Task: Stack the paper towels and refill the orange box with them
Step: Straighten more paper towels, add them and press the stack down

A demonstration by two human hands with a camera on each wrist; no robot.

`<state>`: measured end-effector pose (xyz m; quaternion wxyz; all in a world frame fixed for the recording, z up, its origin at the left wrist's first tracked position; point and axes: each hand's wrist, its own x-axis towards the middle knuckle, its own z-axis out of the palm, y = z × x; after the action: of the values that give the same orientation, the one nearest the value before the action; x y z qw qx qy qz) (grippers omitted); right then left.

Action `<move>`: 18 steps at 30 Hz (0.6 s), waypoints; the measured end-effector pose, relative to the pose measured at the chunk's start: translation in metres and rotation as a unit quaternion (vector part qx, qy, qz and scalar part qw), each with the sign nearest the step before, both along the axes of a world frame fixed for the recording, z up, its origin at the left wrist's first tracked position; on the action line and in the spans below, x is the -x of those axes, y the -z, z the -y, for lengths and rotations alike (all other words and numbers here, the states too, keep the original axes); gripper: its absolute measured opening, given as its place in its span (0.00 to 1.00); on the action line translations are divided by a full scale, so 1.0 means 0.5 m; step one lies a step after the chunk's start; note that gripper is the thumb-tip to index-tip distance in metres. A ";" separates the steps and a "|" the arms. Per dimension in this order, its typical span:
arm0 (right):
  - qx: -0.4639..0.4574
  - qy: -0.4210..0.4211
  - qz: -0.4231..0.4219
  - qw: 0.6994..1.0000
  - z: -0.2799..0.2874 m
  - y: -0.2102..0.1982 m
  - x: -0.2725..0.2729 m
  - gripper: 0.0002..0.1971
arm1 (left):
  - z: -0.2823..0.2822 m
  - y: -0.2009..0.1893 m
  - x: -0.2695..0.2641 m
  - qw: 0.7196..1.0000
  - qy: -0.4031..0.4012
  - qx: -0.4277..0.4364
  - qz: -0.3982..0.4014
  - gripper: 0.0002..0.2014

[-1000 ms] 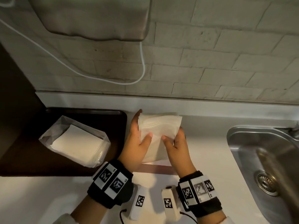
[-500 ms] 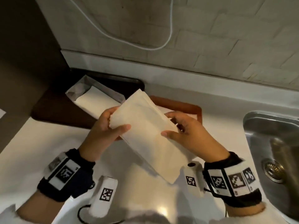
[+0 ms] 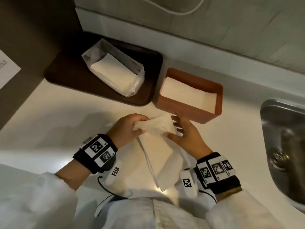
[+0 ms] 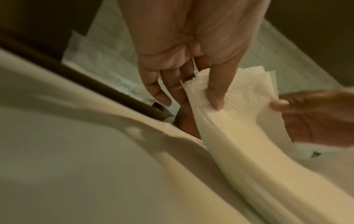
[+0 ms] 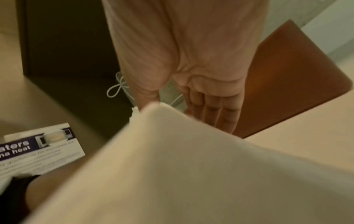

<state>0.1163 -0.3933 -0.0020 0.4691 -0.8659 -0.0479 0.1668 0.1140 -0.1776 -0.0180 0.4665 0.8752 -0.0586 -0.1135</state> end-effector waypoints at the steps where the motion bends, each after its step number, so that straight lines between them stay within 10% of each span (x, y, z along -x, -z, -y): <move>1: 0.003 0.000 0.014 1.000 -0.004 -0.005 0.000 0.32 | 0.002 -0.004 0.000 1.000 0.011 -0.006 0.017 0.18; 6: 0.043 0.032 0.127 0.990 -0.014 -0.022 0.020 0.12 | 0.022 -0.041 0.009 0.983 -0.046 -0.074 0.161 0.16; 18: -0.014 0.053 0.163 0.985 -0.017 -0.032 0.071 0.12 | 0.079 -0.064 0.048 0.978 0.019 -0.003 0.205 0.17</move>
<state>0.0807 -0.3849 0.0138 0.4751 -0.8762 -0.0806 -0.0024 0.0900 -0.2169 0.0138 0.4393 0.8803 -0.1692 0.0597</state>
